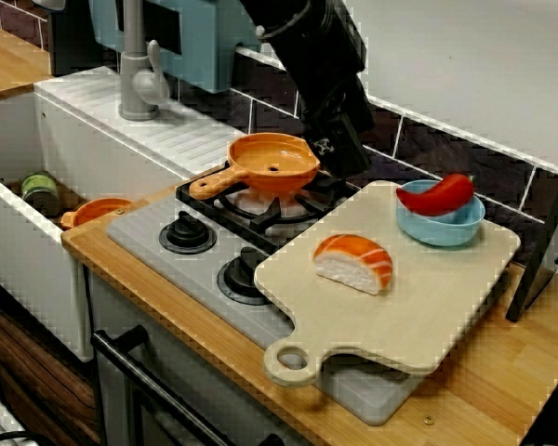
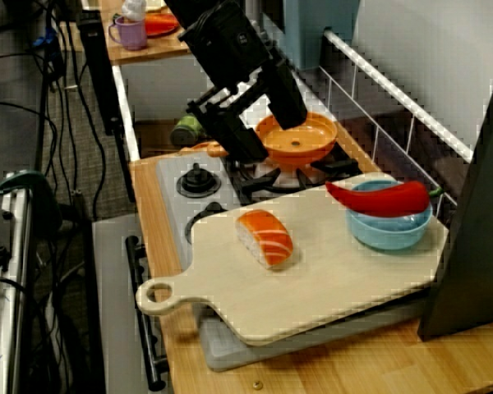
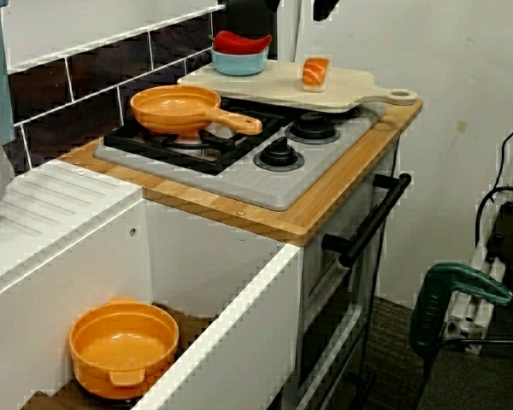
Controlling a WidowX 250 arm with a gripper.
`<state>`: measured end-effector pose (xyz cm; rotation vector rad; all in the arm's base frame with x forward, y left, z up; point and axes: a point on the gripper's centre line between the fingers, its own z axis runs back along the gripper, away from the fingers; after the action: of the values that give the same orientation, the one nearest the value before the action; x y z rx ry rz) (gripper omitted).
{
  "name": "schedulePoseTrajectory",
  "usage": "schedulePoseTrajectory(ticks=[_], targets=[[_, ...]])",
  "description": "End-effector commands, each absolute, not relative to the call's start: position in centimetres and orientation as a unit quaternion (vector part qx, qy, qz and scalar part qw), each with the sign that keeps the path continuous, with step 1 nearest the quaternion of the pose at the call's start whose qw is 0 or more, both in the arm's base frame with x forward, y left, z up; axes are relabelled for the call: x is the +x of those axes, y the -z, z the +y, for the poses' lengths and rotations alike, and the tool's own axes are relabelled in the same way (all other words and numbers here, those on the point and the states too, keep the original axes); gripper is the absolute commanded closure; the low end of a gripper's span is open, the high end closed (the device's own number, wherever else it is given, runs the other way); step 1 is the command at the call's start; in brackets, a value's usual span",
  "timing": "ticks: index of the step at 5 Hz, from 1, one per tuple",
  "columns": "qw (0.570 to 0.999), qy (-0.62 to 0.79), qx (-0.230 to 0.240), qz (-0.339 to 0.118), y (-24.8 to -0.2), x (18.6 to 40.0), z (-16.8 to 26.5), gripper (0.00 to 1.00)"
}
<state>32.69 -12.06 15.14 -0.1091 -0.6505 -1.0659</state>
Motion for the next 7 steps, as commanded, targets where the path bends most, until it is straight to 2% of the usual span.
schedulePoseTrajectory(ticks=[1,2,3,4,7], targets=[[0.769,0.578,-0.020,-0.273,-16.3,30.4,-14.5,0.00],[0.768,0.566,0.036,-0.298,-15.8,29.3,-15.4,0.00],[0.752,0.571,0.054,-0.326,-15.2,28.6,-16.2,0.00],[0.749,0.566,0.078,-0.336,-14.9,28.7,-16.5,0.00],[0.736,0.583,0.102,-0.328,-14.1,30.0,-16.2,0.00]])
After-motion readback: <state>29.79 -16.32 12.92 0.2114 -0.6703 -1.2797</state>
